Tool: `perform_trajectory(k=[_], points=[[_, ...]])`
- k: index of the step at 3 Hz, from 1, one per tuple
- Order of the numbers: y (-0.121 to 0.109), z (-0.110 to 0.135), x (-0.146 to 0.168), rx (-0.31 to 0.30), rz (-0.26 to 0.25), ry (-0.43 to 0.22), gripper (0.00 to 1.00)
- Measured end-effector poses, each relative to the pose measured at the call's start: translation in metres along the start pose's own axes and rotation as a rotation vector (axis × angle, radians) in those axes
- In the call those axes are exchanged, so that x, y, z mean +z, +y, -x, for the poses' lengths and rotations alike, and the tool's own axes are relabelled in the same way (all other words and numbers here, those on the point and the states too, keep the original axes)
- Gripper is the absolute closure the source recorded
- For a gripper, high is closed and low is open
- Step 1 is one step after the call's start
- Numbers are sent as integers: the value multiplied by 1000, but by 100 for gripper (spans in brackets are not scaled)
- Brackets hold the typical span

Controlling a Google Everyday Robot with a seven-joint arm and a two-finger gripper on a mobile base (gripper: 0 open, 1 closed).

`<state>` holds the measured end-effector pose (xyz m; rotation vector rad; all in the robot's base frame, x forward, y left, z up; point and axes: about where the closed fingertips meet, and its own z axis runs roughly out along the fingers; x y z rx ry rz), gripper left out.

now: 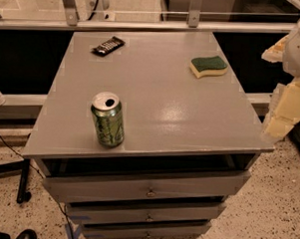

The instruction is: Move sponge near green can

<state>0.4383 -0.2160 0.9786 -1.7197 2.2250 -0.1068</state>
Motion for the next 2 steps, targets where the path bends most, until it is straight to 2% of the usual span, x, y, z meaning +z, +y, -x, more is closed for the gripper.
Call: perform_trajectory(k=[1, 2], points=[[-4, 1, 2, -5, -14, -13, 0], [-29, 1, 24, -6, -44, -89, 0]])
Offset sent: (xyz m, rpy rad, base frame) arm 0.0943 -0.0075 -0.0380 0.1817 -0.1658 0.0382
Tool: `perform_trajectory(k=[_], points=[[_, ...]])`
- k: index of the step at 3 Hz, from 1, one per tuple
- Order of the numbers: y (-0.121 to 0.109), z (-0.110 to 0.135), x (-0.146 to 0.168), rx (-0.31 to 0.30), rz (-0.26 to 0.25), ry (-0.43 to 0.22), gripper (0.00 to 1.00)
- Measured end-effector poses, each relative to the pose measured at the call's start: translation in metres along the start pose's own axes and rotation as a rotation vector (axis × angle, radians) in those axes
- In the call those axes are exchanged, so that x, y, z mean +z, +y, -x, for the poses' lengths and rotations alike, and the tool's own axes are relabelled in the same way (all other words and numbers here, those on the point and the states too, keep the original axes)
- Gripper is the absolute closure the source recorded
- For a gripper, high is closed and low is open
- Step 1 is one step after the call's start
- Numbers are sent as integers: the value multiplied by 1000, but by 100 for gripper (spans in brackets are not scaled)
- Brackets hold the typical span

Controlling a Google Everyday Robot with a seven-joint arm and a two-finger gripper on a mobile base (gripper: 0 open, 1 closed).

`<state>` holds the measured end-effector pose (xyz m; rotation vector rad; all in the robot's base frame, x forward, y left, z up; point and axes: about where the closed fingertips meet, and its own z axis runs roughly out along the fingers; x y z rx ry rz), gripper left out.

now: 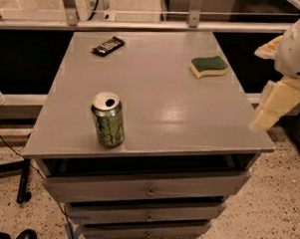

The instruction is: Move sponge near green can

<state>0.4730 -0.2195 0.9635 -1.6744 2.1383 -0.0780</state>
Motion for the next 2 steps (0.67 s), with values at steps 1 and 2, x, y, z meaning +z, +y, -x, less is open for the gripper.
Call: perform_trajectory(k=[1, 2], points=[[-44, 8, 33, 7, -40, -118, 0], [-89, 23, 65, 44, -49, -230, 0]])
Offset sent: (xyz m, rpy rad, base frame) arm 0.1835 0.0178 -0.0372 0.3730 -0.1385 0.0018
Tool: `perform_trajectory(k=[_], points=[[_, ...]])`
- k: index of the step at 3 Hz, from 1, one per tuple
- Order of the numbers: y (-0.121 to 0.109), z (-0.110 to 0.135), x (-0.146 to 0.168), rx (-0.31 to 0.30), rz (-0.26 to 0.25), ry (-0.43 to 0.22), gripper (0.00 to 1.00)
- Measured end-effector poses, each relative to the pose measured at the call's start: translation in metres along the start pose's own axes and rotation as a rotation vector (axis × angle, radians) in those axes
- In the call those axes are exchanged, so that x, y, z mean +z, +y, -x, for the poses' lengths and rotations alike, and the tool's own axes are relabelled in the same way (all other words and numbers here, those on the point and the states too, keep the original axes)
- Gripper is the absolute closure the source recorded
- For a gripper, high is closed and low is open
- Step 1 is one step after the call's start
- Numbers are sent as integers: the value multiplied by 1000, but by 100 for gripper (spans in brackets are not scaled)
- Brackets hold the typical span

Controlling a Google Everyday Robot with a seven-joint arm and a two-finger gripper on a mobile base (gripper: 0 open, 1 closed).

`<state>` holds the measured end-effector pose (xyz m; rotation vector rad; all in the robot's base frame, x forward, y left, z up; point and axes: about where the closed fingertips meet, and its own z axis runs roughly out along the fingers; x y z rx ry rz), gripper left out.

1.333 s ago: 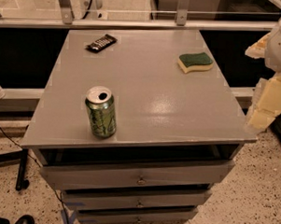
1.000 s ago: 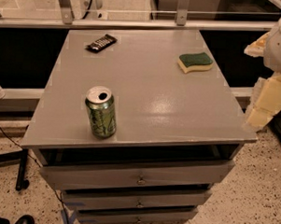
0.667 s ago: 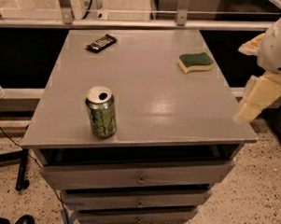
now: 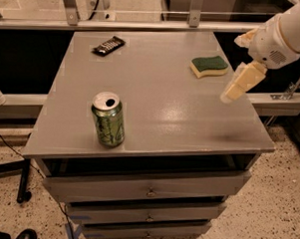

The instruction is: Move sponge near green can

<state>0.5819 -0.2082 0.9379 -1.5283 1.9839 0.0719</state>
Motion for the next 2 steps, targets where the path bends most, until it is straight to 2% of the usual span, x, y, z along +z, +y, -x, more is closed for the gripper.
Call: perform_trajectory(k=[1, 2], points=[[-40, 12, 41, 55, 11, -95, 0], [-73, 21, 81, 118, 23, -155, 0]])
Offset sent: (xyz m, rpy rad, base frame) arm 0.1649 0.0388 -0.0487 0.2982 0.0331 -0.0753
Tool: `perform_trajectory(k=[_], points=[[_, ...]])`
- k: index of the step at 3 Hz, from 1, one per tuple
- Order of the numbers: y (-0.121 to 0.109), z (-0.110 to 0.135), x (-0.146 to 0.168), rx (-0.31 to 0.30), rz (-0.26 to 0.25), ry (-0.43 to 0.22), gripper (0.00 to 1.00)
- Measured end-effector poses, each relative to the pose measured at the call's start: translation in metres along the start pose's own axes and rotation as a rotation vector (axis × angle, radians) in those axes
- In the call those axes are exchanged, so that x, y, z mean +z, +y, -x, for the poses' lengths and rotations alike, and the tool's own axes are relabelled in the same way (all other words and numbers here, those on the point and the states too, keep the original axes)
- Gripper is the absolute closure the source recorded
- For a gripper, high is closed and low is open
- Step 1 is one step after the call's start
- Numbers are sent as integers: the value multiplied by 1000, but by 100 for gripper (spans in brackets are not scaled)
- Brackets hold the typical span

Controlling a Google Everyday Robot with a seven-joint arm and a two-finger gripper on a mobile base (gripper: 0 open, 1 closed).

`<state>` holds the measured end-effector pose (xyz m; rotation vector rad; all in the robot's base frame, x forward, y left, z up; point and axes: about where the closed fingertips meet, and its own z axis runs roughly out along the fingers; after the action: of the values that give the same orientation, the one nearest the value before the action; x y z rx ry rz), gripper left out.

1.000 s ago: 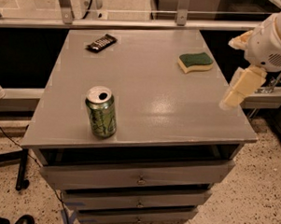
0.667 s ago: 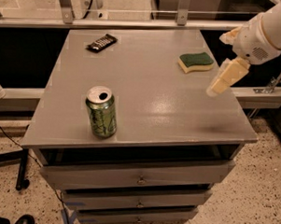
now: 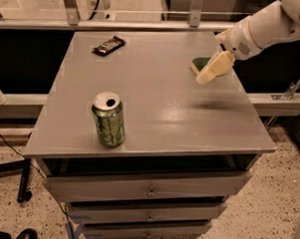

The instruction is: Move sponge near green can

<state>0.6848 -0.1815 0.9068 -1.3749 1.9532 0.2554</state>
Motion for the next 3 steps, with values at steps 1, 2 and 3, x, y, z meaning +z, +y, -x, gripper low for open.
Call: perform_trajectory(k=[1, 2, 3], points=[[-31, -1, 35, 31, -17, -13, 0], [-54, -12, 59, 42, -31, 15, 0], [-65, -31, 78, 60, -22, 57, 0]])
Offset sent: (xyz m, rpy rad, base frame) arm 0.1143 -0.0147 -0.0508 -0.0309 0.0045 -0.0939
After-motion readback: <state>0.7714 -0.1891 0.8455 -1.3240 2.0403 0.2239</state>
